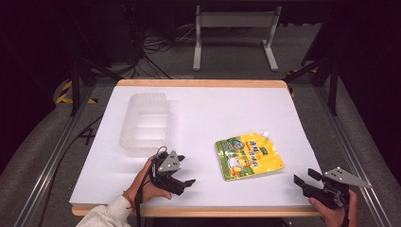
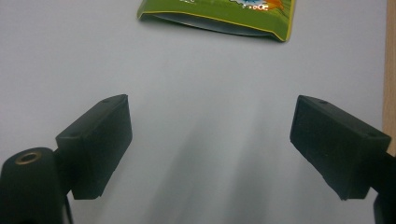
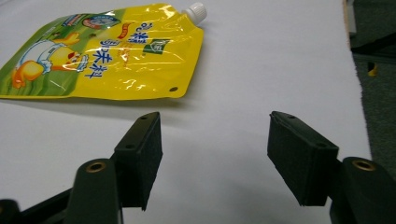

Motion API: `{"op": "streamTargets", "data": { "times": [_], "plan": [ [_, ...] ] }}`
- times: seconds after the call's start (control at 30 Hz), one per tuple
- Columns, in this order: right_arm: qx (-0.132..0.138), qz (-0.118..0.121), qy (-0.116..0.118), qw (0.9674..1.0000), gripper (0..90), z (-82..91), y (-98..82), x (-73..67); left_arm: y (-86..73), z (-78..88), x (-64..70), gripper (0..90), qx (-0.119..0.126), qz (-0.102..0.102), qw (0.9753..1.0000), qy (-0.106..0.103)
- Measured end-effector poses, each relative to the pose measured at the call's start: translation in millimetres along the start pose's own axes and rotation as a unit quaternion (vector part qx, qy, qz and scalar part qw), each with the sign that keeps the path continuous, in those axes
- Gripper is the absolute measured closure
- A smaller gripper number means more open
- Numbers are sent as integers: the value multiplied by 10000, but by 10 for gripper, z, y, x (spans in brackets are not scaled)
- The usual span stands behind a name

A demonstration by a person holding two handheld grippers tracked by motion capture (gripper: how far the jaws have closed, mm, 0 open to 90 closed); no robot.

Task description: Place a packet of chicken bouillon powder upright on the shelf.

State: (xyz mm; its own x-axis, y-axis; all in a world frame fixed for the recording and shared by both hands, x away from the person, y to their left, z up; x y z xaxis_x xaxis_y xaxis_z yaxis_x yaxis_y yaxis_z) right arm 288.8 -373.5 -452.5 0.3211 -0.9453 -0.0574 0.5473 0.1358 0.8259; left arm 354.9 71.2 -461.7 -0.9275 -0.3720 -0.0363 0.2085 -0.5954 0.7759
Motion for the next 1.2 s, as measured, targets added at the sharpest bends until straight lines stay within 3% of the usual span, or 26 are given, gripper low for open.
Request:
{"op": "streamTargets", "data": {
  "times": [0.3, 0.53, 0.77, 0.97, 1.03, 1.2],
  "plan": [
    [-268, 26, 181, 9995, 312, -98, -6, -74, 0, -30, -3, 133, -32, 0, 10000, -17],
    [-437, -332, 463, 9974, 300, -185, 10, -111, 95, -115, 13, 165, -75, -179, 9998, -22],
    [-572, -538, 706, 9944, 269, -356, 85, -197, 152, -183, -5, 156, -97, -171, 9998, -14],
    [-659, -823, 1021, 9892, 226, -538, 165, -272, 141, -186, -1, 151, -143, -210, 9997, 9],
    [-576, -1115, 1154, 9854, 226, -593, 197, -269, 139, -183, -1, 150, -130, -212, 9997, 4],
    [-526, -1488, 1428, 9771, 229, -695, 262, -290, 136, -186, 14, 150, -149, -236, 9996, -17]
  ]
}}
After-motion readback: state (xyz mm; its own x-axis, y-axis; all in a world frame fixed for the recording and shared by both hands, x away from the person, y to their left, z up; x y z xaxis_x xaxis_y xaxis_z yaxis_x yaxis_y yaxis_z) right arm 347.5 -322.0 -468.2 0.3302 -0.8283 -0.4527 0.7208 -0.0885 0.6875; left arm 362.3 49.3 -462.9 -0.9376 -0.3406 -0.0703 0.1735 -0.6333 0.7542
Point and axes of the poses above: each handheld gripper's, and its own axes: z roughly backward along the jaws, y roughly out of its top, x roughly to its right, the point moved 4 cm from there along -z, roughly forward along the jaws, and after that the axes turned 1 degree about -y, right-handed, at the moved point
